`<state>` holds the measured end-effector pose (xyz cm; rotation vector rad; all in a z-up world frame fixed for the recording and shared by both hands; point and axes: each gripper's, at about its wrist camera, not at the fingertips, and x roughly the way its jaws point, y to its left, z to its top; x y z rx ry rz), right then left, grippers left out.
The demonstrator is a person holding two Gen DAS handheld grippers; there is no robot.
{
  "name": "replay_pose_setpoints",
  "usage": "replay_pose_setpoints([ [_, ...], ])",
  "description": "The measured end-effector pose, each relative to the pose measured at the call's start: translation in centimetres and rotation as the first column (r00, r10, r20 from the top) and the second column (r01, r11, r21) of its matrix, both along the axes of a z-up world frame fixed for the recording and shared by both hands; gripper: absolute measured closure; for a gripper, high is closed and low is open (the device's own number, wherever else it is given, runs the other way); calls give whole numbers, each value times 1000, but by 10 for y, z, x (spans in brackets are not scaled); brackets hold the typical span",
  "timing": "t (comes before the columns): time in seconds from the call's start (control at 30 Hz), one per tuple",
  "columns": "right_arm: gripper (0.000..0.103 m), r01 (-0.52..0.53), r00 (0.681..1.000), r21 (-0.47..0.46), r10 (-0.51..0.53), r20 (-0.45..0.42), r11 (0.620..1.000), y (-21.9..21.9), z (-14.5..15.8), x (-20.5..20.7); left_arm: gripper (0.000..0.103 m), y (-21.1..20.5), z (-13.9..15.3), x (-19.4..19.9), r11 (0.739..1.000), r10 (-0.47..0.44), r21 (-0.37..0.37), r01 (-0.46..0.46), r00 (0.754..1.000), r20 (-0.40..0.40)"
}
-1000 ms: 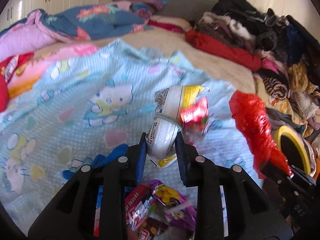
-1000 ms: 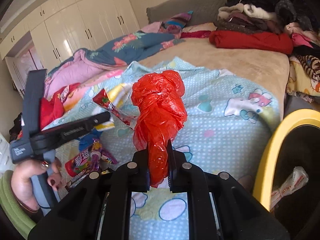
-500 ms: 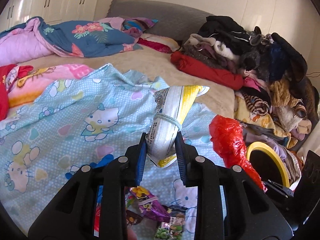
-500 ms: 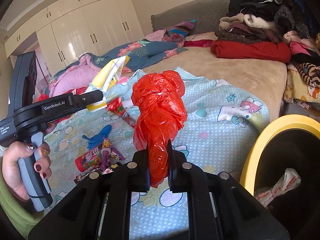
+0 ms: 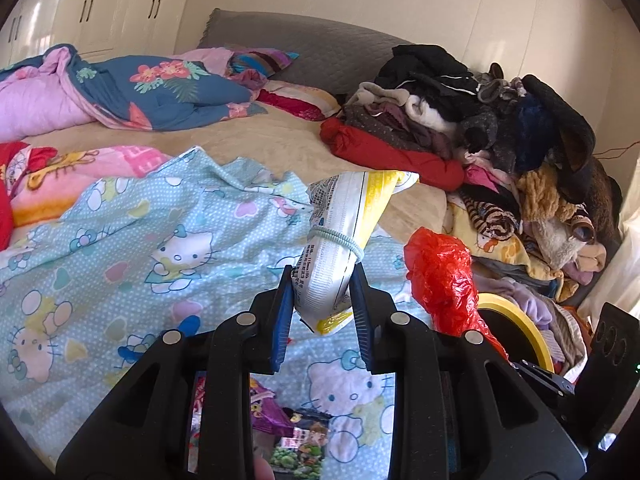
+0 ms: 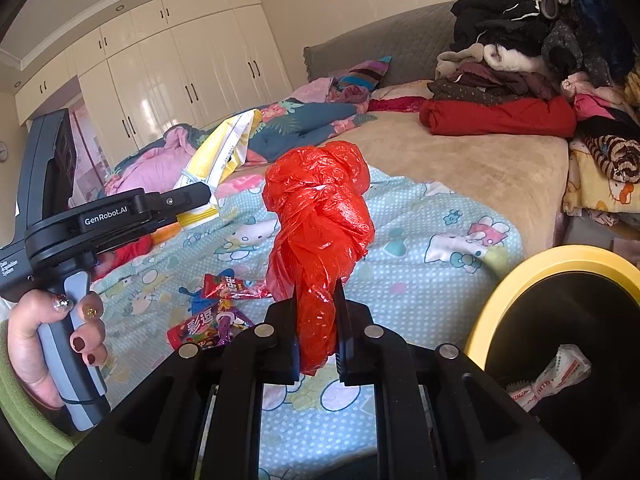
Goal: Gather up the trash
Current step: 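Lift the white-and-yellow wrapper with the left gripper while the right carries the red bag toward the bin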
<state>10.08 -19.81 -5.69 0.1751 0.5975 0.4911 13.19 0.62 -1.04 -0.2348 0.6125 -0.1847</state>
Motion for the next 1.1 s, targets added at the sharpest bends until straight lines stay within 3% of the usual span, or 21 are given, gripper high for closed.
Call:
replay_pose_setpoints([
  [1.1, 91, 111, 993, 36, -112, 28, 993, -68, 23, -21, 82, -53, 12, -20, 993, -118, 7, 118, 993, 22],
])
